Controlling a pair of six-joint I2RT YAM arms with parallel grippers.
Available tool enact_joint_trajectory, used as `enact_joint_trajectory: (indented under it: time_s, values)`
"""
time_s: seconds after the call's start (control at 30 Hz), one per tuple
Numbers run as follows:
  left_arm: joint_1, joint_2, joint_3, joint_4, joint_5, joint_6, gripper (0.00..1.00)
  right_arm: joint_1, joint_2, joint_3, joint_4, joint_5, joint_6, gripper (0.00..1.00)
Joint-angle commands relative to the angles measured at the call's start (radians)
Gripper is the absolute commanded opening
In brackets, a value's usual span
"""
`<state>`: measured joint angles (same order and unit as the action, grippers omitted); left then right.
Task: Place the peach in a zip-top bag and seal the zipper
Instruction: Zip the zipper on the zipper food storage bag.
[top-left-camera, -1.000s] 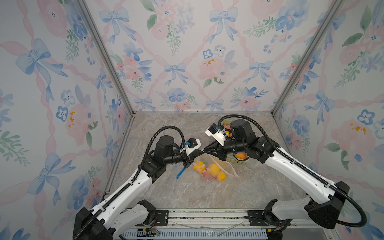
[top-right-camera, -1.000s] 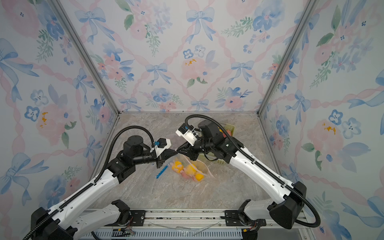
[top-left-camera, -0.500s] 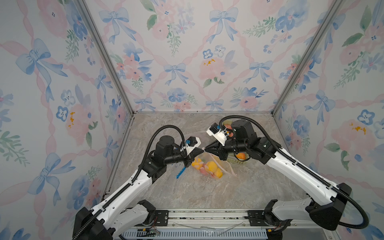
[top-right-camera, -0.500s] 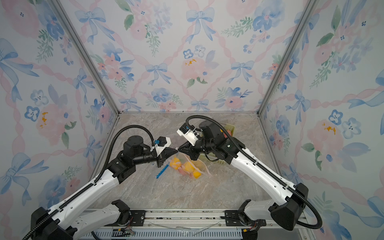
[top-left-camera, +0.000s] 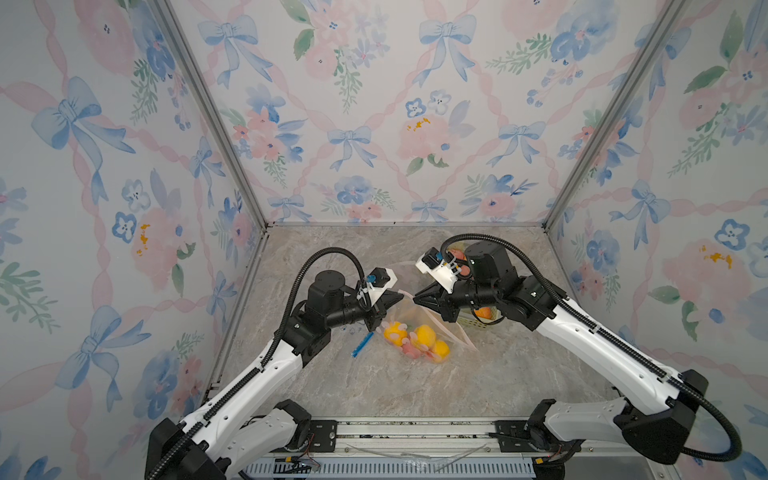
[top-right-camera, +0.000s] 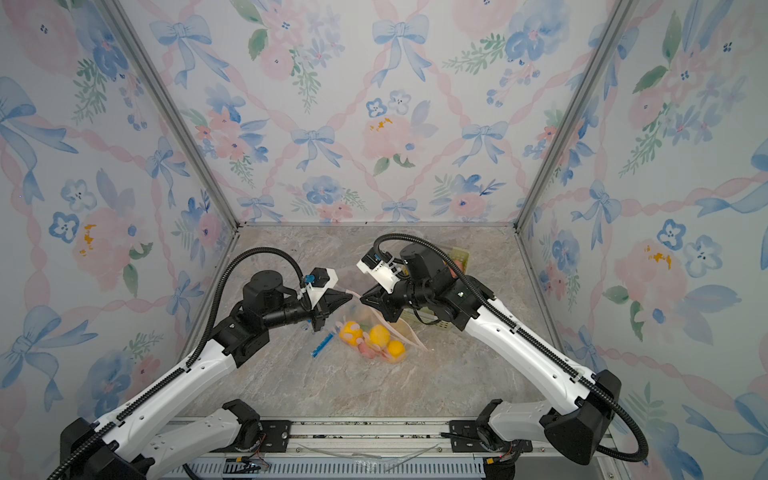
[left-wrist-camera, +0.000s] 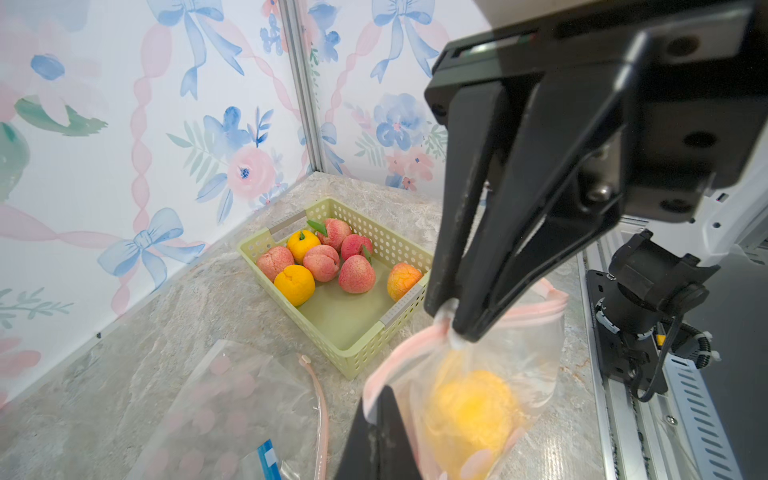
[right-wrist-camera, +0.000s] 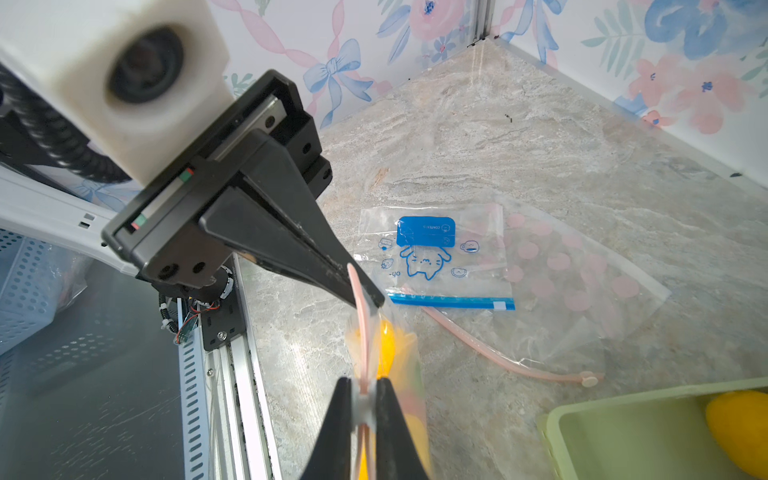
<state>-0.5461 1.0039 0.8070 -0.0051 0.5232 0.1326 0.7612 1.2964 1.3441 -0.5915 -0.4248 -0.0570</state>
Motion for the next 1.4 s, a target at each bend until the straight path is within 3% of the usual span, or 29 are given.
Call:
enact_joint_trajectory:
  time_s: [0.0,0.7,1.37]
  values:
    - [0.035,-0.015,-0.016,0.005,-0.098,-0.042,0.00,0.000,-0.056,-0.015,-0.050,0.009,-0.012,0.06]
    - [0.070,-0.103,-0.063,0.066,-0.411,-0.136,0.00,-0.016,-0.119,-0.096,-0.067,0.044,0.023,0.05]
    - [0.130,-0.124,-0.133,0.094,-0.557,-0.186,0.00,-0.035,-0.190,-0.189,-0.134,0.090,0.043,0.04]
